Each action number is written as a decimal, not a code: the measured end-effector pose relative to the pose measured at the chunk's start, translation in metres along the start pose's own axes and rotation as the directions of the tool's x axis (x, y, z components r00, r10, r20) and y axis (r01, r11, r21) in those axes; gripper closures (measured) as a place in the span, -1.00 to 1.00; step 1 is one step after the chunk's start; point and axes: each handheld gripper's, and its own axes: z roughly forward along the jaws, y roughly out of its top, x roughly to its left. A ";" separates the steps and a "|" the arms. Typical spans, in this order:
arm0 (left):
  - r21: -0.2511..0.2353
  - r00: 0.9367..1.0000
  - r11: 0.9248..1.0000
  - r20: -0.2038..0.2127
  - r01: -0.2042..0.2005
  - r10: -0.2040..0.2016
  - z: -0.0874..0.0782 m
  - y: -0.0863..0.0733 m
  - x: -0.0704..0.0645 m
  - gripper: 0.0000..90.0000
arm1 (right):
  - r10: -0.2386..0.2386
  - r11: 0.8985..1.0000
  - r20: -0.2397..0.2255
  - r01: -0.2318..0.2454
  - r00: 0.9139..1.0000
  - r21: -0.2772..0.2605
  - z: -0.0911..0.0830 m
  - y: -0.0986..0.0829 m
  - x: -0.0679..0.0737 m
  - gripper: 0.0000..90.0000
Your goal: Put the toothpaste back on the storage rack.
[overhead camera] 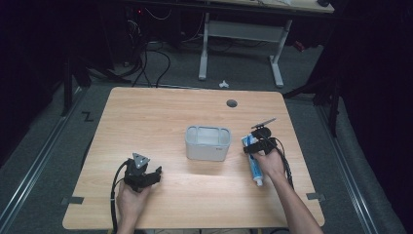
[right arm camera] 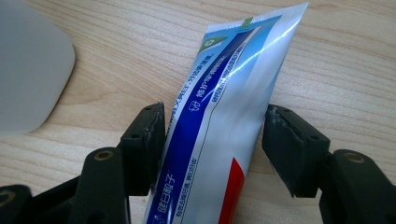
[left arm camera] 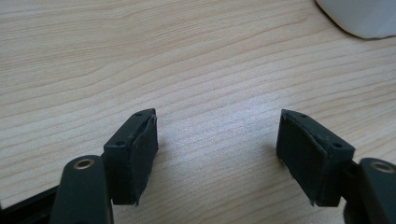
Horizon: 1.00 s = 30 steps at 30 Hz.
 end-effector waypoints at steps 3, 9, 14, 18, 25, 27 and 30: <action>0.000 1.000 1.000 0.000 0.000 0.000 0.000 0.000 0.000 -0.34 | -0.002 1.000 0.017 0.002 1.000 -0.001 0.001 0.001 0.002 -0.09; 0.000 1.000 1.000 0.000 0.000 0.000 0.000 0.000 0.000 -0.34 | -0.003 1.000 0.048 0.001 0.999 0.026 0.001 0.003 0.007 -0.04; 0.001 1.000 1.000 0.001 -0.002 0.002 0.000 0.000 0.000 -0.34 | 0.002 0.999 0.061 -0.004 0.998 0.036 0.002 0.004 0.010 0.04; 0.002 1.000 1.000 0.002 -0.004 0.004 -0.001 0.000 0.000 -0.34 | -0.003 0.999 0.069 0.001 0.998 0.039 0.001 0.004 0.013 0.08; 0.002 1.000 1.000 0.002 -0.005 0.005 -0.001 0.000 0.000 -0.34 | -0.004 0.999 0.078 0.000 0.997 0.051 0.001 0.005 0.015 0.11; 0.002 1.000 1.000 0.002 -0.005 0.005 -0.001 0.000 0.000 -0.34 | -0.005 0.999 0.079 0.001 0.997 0.053 0.001 0.005 0.015 0.12; 0.002 1.000 1.000 0.003 -0.004 0.004 -0.001 0.000 0.000 -0.34 | -0.009 0.998 0.088 0.003 0.996 0.063 0.001 0.006 0.017 0.13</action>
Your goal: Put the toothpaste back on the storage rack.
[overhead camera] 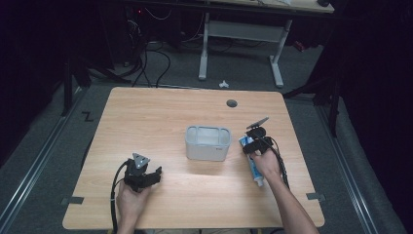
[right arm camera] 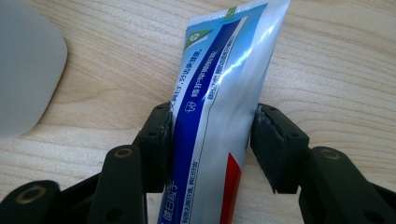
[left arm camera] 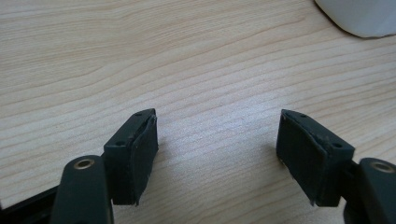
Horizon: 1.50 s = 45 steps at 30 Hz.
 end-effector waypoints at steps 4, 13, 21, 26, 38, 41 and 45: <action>0.000 1.000 1.000 0.000 0.000 0.000 0.000 0.000 0.000 -0.34 | 0.005 1.000 0.002 -0.005 1.000 -0.001 0.000 0.000 0.001 0.16; 0.000 1.000 1.000 0.000 0.000 0.000 0.000 0.000 0.000 -0.33 | -0.003 1.000 0.002 0.003 1.000 0.018 -0.003 0.002 0.002 0.41; 0.000 1.000 1.000 0.000 0.001 -0.001 0.000 0.000 0.000 -0.34 | 0.022 1.000 -0.020 -0.021 1.000 0.017 -0.004 0.001 -0.005 0.58; -0.002 1.000 1.000 -0.001 0.004 -0.004 0.000 0.000 0.000 -0.33 | 0.026 0.999 -0.039 -0.025 0.999 0.024 -0.004 0.002 -0.009 0.60; -0.002 1.000 1.000 -0.002 0.004 -0.004 0.000 0.000 0.000 -0.33 | 0.000 1.000 -0.071 0.001 0.997 0.019 -0.015 -0.002 -0.009 0.62; -0.002 1.000 1.000 -0.002 0.004 -0.004 0.000 0.000 0.000 -0.33 | -0.008 1.000 -0.077 0.007 0.997 -0.008 -0.022 -0.003 -0.011 0.62; -0.002 1.000 1.000 -0.003 0.005 -0.005 0.000 0.000 0.000 -0.33 | -0.018 0.999 -0.090 0.014 0.996 -0.043 -0.033 -0.006 -0.013 0.63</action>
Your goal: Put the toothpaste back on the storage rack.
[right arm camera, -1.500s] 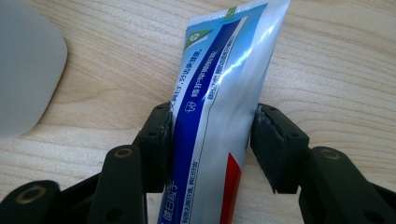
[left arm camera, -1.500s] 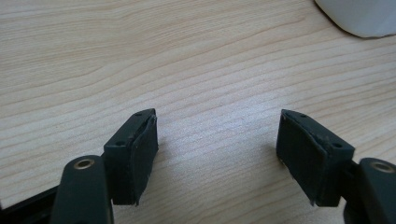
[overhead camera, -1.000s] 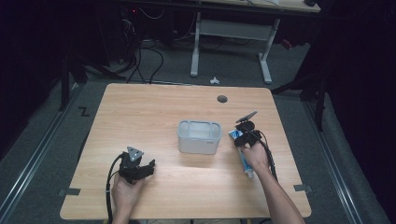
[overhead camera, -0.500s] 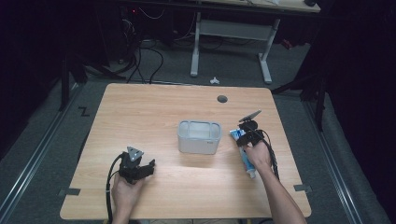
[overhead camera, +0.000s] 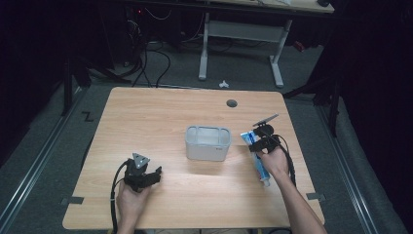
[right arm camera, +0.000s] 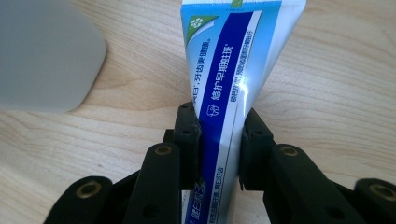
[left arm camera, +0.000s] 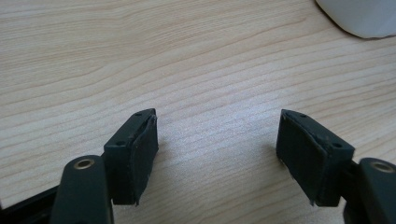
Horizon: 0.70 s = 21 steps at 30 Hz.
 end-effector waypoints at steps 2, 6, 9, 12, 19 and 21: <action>0.000 1.000 1.000 0.000 0.001 -0.001 0.000 0.000 0.000 -0.33 | -0.002 1.000 -0.006 0.002 1.000 -0.017 -0.006 -0.001 -0.001 0.63; 0.000 1.000 1.000 0.000 0.001 -0.001 0.000 0.000 0.000 -0.33 | -0.008 0.999 -0.022 0.007 1.000 -0.051 -0.016 -0.001 -0.002 0.62; 0.000 1.000 1.000 0.000 0.001 -0.001 0.000 0.000 0.000 -0.33 | -0.015 0.998 -0.032 0.012 0.999 -0.067 -0.021 -0.002 -0.001 0.62; 0.000 1.000 1.000 -0.001 0.001 -0.001 0.000 0.000 0.000 -0.33 | -0.027 0.997 -0.037 0.024 0.999 -0.078 -0.024 -0.003 0.000 0.62; 0.000 1.000 1.000 -0.001 0.000 0.000 0.000 0.000 0.000 -0.33 | -0.032 0.992 -0.048 0.026 0.998 -0.121 -0.030 -0.005 0.001 0.62; 0.000 1.000 1.000 -0.001 0.001 -0.001 0.000 0.000 0.000 -0.33 | -0.043 0.991 -0.056 0.036 0.997 -0.132 -0.031 -0.005 0.002 0.62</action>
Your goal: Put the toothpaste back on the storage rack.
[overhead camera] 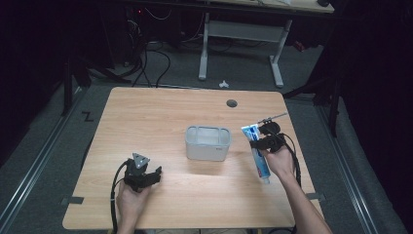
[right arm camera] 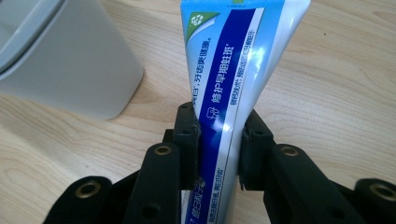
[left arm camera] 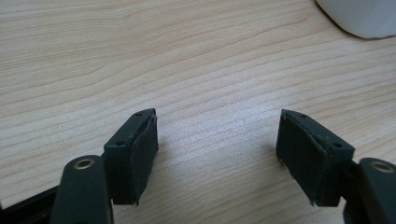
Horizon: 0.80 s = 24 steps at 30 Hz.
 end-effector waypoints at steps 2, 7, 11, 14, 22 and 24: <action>0.000 1.000 1.000 0.000 0.000 0.000 0.000 0.000 0.000 -0.33 | -0.007 1.000 0.001 0.007 1.000 -0.006 -0.002 -0.001 0.002 0.62; 0.000 1.000 1.000 0.000 0.000 0.000 0.000 0.000 0.000 -0.33 | -0.022 0.999 -0.009 0.022 1.000 -0.030 -0.007 0.000 0.003 0.62; 0.000 1.000 1.000 0.000 0.000 0.000 0.000 0.000 0.000 -0.33 | -0.033 0.998 -0.015 0.033 0.999 -0.053 -0.013 0.000 0.004 0.62; 0.000 1.000 1.000 0.000 0.000 0.000 0.000 0.000 0.000 -0.33 | -0.040 0.997 -0.023 0.038 0.999 -0.066 -0.016 0.000 0.005 0.62; -0.001 1.000 1.000 0.000 0.000 0.000 0.000 0.000 0.000 -0.33 | -0.059 0.994 -0.034 0.056 0.998 -0.096 -0.022 0.001 0.008 0.62; 0.000 1.000 1.000 0.000 0.000 0.000 0.000 0.000 0.000 -0.33 | -0.067 0.993 -0.034 0.063 0.997 -0.099 -0.023 0.001 0.010 0.62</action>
